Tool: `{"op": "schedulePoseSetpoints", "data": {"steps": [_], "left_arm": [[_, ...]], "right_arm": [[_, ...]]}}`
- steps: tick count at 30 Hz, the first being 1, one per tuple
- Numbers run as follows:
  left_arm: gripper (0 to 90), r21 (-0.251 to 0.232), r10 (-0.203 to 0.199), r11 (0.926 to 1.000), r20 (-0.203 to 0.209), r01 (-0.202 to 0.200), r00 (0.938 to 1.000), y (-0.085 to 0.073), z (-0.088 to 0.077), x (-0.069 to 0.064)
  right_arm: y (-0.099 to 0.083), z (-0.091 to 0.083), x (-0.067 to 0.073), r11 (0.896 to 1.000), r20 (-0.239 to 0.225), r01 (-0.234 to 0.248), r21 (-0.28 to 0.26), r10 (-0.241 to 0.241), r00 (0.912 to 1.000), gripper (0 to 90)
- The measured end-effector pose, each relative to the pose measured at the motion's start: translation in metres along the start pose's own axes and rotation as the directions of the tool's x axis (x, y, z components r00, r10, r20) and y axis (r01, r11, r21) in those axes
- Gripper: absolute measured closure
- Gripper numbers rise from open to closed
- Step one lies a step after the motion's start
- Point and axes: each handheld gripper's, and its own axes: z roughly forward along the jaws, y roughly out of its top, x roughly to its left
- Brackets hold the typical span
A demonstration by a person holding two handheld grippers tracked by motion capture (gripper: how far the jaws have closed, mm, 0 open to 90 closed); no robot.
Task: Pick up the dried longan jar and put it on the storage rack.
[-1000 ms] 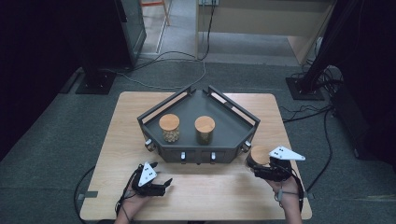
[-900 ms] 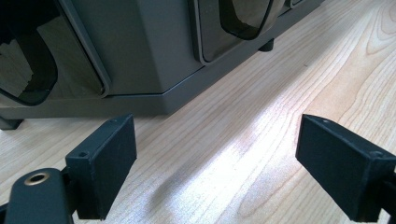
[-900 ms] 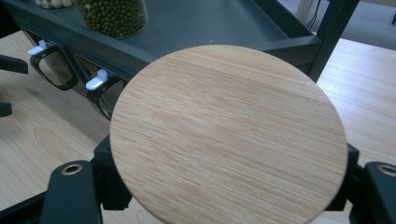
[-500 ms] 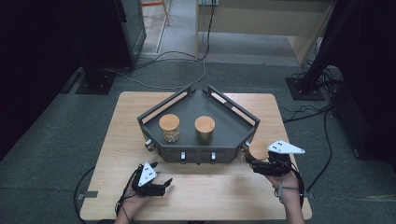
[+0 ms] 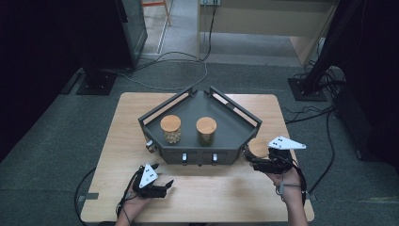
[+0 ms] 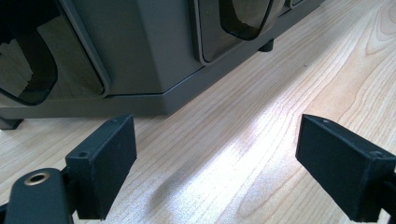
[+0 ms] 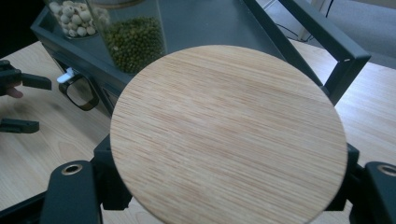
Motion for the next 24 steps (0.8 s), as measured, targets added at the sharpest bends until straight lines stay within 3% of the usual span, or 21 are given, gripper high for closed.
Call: {"op": "schedulePoseSetpoints", "data": {"steps": [12,24], "left_arm": [[12.3,-0.001,-0.001,1.0,0.001,0.001,1.0,0.0,0.0,0.0],[12.3,-0.004,-0.004,1.0,0.001,0.004,1.0,-0.001,0.0,0.0]], "right_arm": [[0.026,0.005,0.004,0.999,0.025,0.002,0.037,-0.003,0.9997,25.5],[0.034,0.014,0.003,0.999,0.03,-0.011,0.032,0.01,0.9995,25.5]]}}
